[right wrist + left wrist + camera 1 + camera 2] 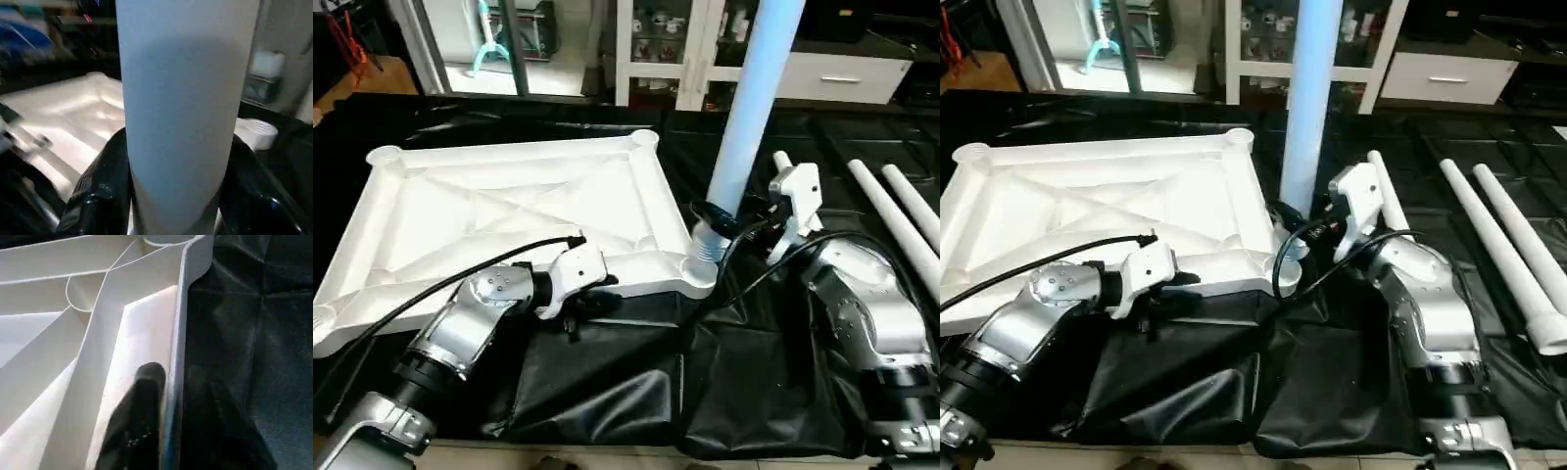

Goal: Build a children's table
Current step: Insert table leg to table base

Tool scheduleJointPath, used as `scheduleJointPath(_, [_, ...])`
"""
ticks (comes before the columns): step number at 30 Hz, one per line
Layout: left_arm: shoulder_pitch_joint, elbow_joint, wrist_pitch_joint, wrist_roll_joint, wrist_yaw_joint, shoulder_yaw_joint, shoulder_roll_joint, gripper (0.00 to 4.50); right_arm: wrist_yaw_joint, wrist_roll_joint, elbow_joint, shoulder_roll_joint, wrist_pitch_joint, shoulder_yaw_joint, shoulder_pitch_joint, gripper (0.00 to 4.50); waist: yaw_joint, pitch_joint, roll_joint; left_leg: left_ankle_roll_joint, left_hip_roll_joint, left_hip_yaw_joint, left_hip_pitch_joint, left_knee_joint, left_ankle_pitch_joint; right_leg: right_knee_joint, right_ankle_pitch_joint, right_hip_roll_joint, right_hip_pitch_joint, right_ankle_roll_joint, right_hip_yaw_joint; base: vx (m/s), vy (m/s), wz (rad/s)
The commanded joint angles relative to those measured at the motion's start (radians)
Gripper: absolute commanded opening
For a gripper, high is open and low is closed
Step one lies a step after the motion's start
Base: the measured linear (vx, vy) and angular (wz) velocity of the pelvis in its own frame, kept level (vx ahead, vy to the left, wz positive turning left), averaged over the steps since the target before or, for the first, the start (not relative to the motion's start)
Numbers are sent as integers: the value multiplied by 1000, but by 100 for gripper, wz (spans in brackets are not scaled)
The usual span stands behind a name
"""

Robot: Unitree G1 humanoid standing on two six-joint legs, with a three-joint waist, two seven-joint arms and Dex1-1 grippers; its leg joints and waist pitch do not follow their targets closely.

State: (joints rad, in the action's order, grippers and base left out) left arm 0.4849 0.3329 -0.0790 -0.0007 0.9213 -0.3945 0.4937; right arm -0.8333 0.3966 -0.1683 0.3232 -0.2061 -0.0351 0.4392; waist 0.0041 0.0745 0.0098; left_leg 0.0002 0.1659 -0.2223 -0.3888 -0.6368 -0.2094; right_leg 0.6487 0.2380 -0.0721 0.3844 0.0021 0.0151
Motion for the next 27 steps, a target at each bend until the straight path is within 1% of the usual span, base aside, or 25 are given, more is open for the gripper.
scheduleJointPath(1, [-4, 41, -13, 29, 17, -29, 10, 66, -46, 53, -17, -5, -4, -34, 18, 186, -6, -65, -6, 62, 69, 41, 30, 82, -86, -71, -46, -68, -32, -291, -37, 0, 0, 0])
scheduleJointPath(2, [-7, 41, -12, 38, 27, -35, 18, 61, -91, 77, -61, -7, 12, -51, 23, 186, -6, -65, -5, 62, 70, 41, 30, 82, -88, -72, -42, -68, -31, -292, -37, 0, 0, 0])
scheduleJointPath(3, [-8, 41, -10, 41, 32, -36, 20, 50, -108, 85, -79, -5, 17, -56, 26, 186, -7, -64, -6, 62, 69, 41, 30, 82, -93, -72, -36, -68, -30, -296, -37, 0, 0, 0])
scheduleJointPath(4, [-16, 33, -9, 45, 44, -40, 29, 50, -153, 101, -120, 8, 2, -64, 31, 186, -9, -65, -7, 64, 68, 41, 30, 81, -95, -72, -38, -68, -31, -303, -36, 0, 0, 0])
scheduleJointPath(5, [-19, 29, -11, 46, 47, -41, 32, 36, -167, 106, -132, 12, -2, -66, 32, 186, -10, -64, -9, 67, 69, 40, 29, 82, -84, -72, -45, -67, -32, -304, -36, 0, 0, 0])
scheduleJointPath(6, [-21, 27, -11, 45, 49, -41, 33, 22, -173, 107, -138, 15, -5, -67, 33, 186, -9, -64, -8, 69, 69, 42, 28, 82, -73, -70, -54, -67, -33, -303, -35, 0, 0, 0])
scheduleJointPath(7, [-29, 17, -12, 42, 57, -41, 38, 19, -200, 111, -159, 26, -21, -65, 30, 186, -11, -65, -11, 77, 68, 40, 28, 81, -58, -68, -73, -67, -32, -305, -35, 0, 0, 0])
scheduleJointPath(8, [-31, 15, -12, 41, 59, -41, 39, 13, -204, 110, -162, 28, -19, -64, 29, 186, -12, -66, -10, 83, 68, 40, 28, 80, -55, -67, -78, -68, -33, -308, -35, 0, 0, 0])
scheduleJointPath(9, [-40, 6, -11, 38, 68, -40, 44, 6, -216, 103, -177, 36, -12, -60, 25, 186, -13, -65, -14, 91, 68, 40, 26, 79, -48, -66, -83, -69, -34, -309, -35, 0, 0, 0])
scheduleJointPath(11, [-53, -7, -10, 37, 78, -40, 52, 6, -227, 93, -195, 44, 3, -56, 19, 186, -17, -64, -14, 101, 69, 40, 25, 79, -39, -66, -88, -70, -34, -313, -35, 0, 0, 0])
scheduleJointPath(13, [-72, -23, -8, 38, 86, -37, 64, 6, -234, 90, -216, 49, 35, -61, 14, 186, -20, -62, -15, 106, 69, 39, 25, 79, -44, -69, -72, -71, -32, -314, -35, 0, 0, 0])
scheduleJointPath(14, [-86, -38, -14, 35, 89, -32, 73, 6, -239, 93, -226, 48, 47, -68, 13, 186, -24, -59, -22, 107, 70, 39, 24, 80, -53, -70, -58, -70, -31, -313, -35, 0, 0, 0])
scheduleJointPath(15, [-95, -48, -17, 31, 91, -29, 78, 6, -244, 95, -234, 48, 53, -73, 13, 186, -26, -58, -20, 105, 71, 39, 25, 81, -62, -72, -38, -72, -31, -314, -35, 0, 0, 0])
scheduleJointPath(16, [-114, -69, -22, 25, 98, -23, 89, 6, -240, 88, -246, 47, 67, -77, 14, 186, -27, -55, -20, 102, 72, 39, 26, 83, -73, -75, -17, -70, -27, -312, -35, 0, 0, 0])
scheduleJointPath(17, [-114, -69, -22, 25, 98, -23, 89, 6, -240, 88, -246, 47, 67, -77, 14, 186, -28, -55, -19, 100, 72, 40, 26, 83, -74, -74, -14, -70, -28, -312, -35, 0, 0, 0])
scheduleJointPath(18, [-155, -112, -27, 11, 110, -10, 115, 6, -229, 72, -264, 43, 92, -81, 17, 186, -30, -53, -21, 98, 71, 39, 26, 84, -73, -74, -8, -68, -27, -310, -36, 0, 0, 0])
scheduleJointPath(21, [-171, -127, -29, 6, 115, -5, 125, 6, -227, 70, -268, 41, 97, -82, 19, 186, -31, -50, -21, 96, 72, 37, 30, 86, -86, -78, 6, -68, -23, -311, -37, 0, 0, 0])
scheduleJointPath(23, [-187, -145, -31, 0, 119, 0, 133, 6, -228, 73, -270, 37, 96, -84, 23, 186, -31, -48, -20, 90, 72, 38, 29, 88, -97, -80, 27, -67, -22, -305, -36, 0, 0, 0])
scheduleJointPath(24, [-200, -162, -37, -4, 123, 4, 138, 6, -233, 79, -266, 32, 89, -81, 27, 186, -31, -47, -20, 83, 72, 38, 31, 90, -107, -81, 42, -66, -20, -301, -37, 0, 0, 0])
scheduleJointPath(27, [-216, -184, -43, -5, 116, 10, 131, 6, -259, 98, -243, 23, 52, -60, 30, 186, -33, -47, -20, 75, 73, 39, 30, 91, -116, -82, 54, -67, -20, -298, -38, 0, 0, 0])
